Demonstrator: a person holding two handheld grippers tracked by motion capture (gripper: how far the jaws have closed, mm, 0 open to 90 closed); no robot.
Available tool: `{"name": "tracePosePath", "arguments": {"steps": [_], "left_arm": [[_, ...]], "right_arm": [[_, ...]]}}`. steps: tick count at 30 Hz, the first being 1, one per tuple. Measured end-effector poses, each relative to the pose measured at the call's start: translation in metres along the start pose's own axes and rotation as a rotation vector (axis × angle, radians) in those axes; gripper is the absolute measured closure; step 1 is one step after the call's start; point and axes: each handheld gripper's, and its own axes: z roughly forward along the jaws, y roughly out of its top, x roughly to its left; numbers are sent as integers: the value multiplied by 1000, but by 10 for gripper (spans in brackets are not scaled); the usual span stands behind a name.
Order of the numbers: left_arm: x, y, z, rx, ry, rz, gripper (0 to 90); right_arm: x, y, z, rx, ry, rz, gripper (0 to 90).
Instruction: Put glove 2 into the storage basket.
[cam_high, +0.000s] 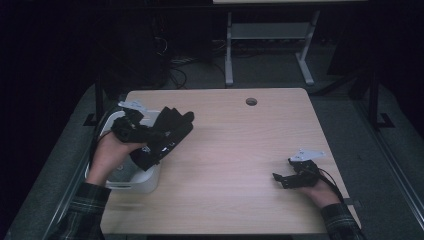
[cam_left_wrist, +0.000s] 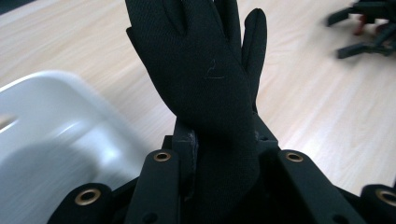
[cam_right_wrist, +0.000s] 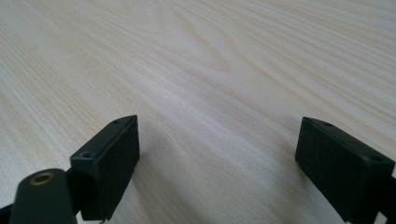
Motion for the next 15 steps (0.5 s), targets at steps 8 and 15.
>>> {"name": "tracePosePath", "arguments": {"steps": [8, 15], "left_arm": [[40, -38, -29, -5, 89, -117, 701], [59, -63, -29, 16, 107, -194, 700]], "right_arm": [[0, 0, 0, 0, 0, 0, 135], [0, 0, 0, 0, -1, -1, 135]]}}
